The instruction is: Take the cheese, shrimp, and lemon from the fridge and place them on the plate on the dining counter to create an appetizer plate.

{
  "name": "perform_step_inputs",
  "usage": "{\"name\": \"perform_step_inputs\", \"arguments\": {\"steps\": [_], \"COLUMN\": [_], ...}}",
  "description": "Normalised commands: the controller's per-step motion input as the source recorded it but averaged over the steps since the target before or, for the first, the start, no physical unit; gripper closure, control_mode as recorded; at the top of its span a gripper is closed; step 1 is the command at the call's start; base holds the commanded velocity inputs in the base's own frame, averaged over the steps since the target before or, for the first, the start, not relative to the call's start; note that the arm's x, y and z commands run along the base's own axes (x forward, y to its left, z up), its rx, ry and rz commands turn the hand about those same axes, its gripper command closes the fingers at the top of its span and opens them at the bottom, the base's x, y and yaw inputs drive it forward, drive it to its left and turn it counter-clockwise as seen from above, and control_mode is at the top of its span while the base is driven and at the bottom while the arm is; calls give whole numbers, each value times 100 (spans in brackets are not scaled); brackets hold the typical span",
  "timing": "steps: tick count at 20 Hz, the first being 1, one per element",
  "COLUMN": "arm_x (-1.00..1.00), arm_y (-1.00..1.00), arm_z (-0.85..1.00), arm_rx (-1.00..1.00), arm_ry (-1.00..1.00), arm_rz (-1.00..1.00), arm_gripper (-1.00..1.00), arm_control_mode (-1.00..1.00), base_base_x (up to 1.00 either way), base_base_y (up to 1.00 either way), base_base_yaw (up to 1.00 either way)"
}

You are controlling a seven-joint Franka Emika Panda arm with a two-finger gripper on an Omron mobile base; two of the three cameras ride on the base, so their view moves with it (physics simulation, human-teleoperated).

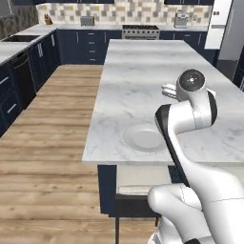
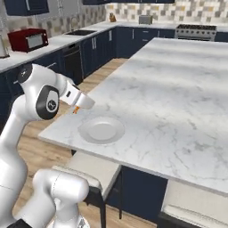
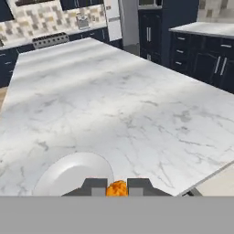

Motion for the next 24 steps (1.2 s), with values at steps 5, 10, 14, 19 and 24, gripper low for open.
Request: {"name": "perform_step_inputs", "arguments": {"steps": [5,10,14,19,24], "arm_x": [0,35,30,27,8], "arm_y": [0,57,64,19,0], "arm_z": [0,-25,-29,-4,-8], "arm_rx": [0,-2,1,23,34], "arm_ry": [0,-15,-7,6,12], "arm_rz": [0,-32,-23,-12,0], "arm_gripper": [100,100,100,100,100], "arm_control_mode": [100,-100,-100,-100,-100], "base_base_x": [61,10,0,0,0], "base_base_y": [50,10,0,0,0], "base_base_yaw": [-63,-11,0,0,0]}}
